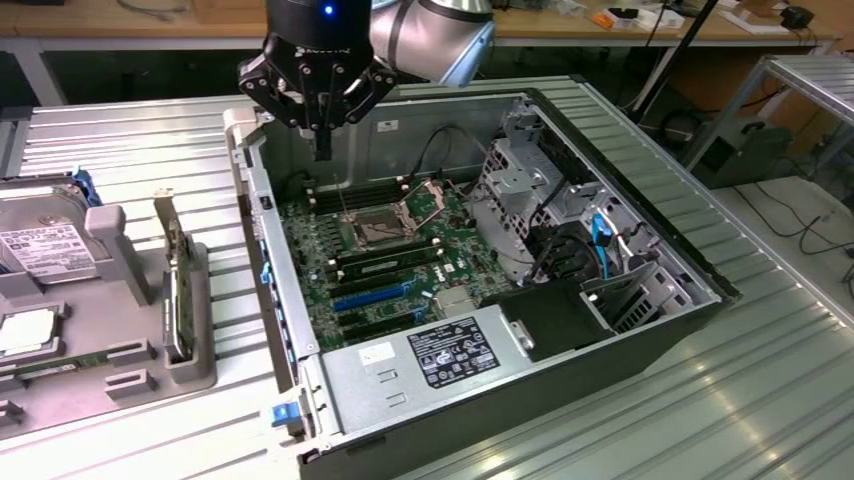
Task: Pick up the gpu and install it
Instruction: 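Reach for the gpu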
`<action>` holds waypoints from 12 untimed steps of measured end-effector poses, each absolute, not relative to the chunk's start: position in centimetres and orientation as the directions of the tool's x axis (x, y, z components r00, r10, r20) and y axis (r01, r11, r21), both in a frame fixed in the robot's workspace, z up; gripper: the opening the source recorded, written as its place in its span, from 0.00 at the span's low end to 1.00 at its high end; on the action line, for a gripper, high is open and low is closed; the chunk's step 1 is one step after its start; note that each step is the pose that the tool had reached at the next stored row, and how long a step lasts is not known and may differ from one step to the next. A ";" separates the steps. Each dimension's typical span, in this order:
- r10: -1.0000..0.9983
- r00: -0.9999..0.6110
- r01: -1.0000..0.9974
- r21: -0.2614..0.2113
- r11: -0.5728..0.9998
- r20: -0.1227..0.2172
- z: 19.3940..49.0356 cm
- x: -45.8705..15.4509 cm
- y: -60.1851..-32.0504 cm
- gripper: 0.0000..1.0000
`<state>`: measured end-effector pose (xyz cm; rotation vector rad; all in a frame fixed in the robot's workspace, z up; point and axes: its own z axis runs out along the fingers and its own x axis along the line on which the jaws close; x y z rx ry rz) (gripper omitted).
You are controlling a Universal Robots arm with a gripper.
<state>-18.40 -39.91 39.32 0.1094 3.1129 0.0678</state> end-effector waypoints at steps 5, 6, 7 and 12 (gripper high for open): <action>0.069 -0.997 0.068 0.044 0.997 -0.025 39.3 -18.9 -39.9 0.11; 0.069 -0.997 0.067 0.044 0.997 -0.024 39.3 -19.1 -39.9 0.11; 0.068 -0.997 0.067 0.044 0.997 -0.024 39.3 -19.2 -39.9 0.11; 0.063 -0.998 0.061 0.044 0.997 -0.024 39.3 -21.0 -39.9 0.11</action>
